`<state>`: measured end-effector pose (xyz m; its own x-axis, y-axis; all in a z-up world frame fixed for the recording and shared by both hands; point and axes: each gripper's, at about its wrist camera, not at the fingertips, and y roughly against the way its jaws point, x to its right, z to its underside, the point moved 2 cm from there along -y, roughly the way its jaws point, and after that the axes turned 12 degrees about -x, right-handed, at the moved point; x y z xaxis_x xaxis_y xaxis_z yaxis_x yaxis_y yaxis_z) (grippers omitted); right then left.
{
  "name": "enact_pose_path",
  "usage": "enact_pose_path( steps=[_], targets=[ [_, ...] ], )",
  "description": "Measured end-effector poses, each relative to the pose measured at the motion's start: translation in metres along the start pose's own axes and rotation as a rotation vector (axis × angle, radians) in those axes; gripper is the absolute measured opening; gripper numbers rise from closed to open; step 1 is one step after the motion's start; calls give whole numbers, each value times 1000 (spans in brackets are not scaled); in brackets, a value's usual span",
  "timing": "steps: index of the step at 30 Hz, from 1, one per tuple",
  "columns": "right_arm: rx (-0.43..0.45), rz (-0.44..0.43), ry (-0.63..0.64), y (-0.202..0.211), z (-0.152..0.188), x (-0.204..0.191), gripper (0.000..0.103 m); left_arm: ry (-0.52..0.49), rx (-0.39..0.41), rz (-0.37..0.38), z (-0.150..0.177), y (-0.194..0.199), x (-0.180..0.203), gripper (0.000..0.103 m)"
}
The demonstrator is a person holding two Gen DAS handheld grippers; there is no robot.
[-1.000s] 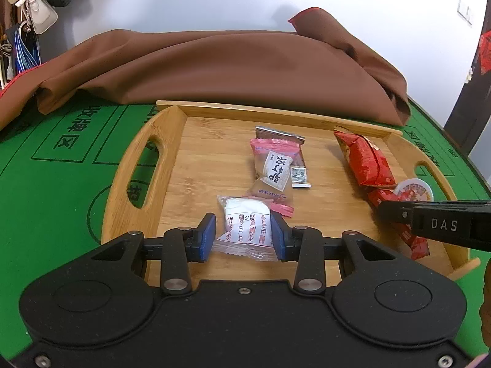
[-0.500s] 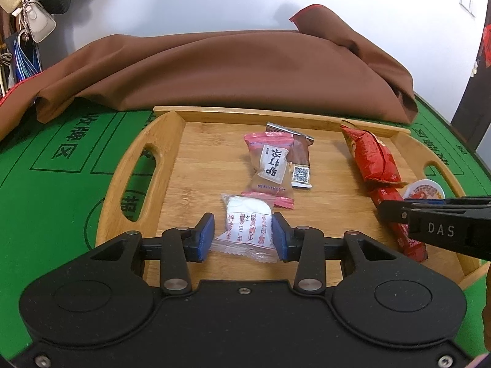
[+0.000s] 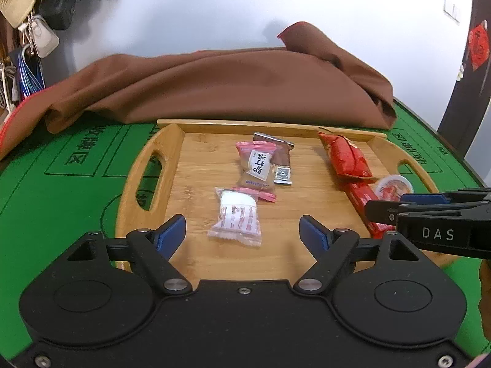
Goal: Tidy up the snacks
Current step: 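Open both tools to release the packets onto the tray, then move both tools back over the snack pile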
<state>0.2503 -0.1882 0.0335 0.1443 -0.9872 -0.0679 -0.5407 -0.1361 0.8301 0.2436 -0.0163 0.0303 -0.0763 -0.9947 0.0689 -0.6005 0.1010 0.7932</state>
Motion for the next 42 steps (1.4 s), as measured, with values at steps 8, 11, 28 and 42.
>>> enact_pose_path(
  steps=[8, 11, 28, 42],
  targets=[
    [35, -21, 43, 27, 22, -2, 78, -24, 47, -1, 23, 31, 5, 92],
    [46, -24, 59, 36, 33, -2, 82, -32, 56, 7, 34, 42, 6, 92],
    [44, -47, 112, 62, 97, 0, 91, -60, 36, 43, 106, 76, 10, 94],
    [-1, -27, 109, 53, 131, 9, 92, -9, -15, 118, 135, 78, 11, 94]
  ],
)
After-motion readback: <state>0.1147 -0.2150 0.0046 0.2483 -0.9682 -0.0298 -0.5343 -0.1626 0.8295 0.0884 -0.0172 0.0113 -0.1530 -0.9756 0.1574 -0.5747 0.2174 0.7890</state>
